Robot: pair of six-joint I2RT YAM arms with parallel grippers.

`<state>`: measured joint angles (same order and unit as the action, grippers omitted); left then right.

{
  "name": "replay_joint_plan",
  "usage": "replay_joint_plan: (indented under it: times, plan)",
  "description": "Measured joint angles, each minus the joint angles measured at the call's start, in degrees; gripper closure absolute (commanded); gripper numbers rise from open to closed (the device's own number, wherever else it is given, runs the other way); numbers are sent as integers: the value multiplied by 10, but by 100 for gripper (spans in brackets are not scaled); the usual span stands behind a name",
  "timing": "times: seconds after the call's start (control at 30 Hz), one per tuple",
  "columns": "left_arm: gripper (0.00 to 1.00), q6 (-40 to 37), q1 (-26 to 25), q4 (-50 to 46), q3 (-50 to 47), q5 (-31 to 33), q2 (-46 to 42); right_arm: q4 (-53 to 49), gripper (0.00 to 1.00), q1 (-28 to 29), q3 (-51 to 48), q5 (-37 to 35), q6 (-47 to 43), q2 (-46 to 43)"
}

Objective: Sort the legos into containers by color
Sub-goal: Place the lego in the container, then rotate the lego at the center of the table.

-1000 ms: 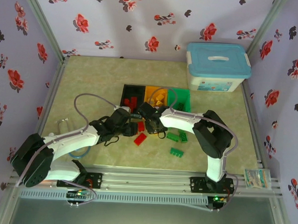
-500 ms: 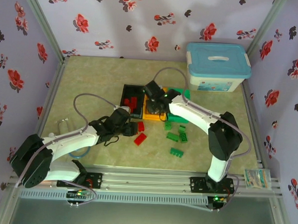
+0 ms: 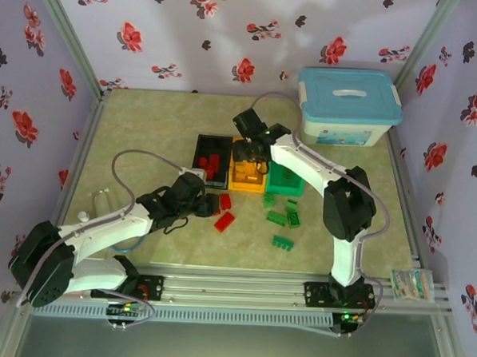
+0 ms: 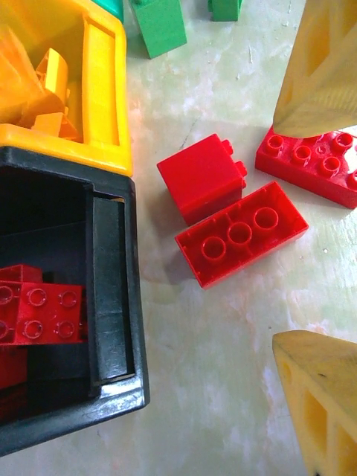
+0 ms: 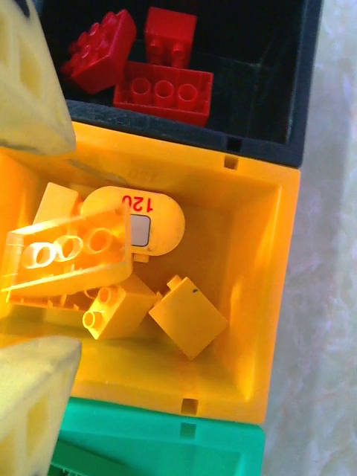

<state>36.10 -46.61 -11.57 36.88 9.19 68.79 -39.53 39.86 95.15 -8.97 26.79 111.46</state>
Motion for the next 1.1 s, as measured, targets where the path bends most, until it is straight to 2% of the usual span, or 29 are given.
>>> replay_joint_plan:
  times: [0.17,0.6,1.1]
  plan:
    - [31,0,0,0,-2,0,0,6,30,0,-15,1,0,-11]
    - [30,7,0,0,0,-7,56,38,32,0,-142,2,4,-139]
    - [30,19,0,1,47,-24,142,59,33,0,-201,2,8,-154]
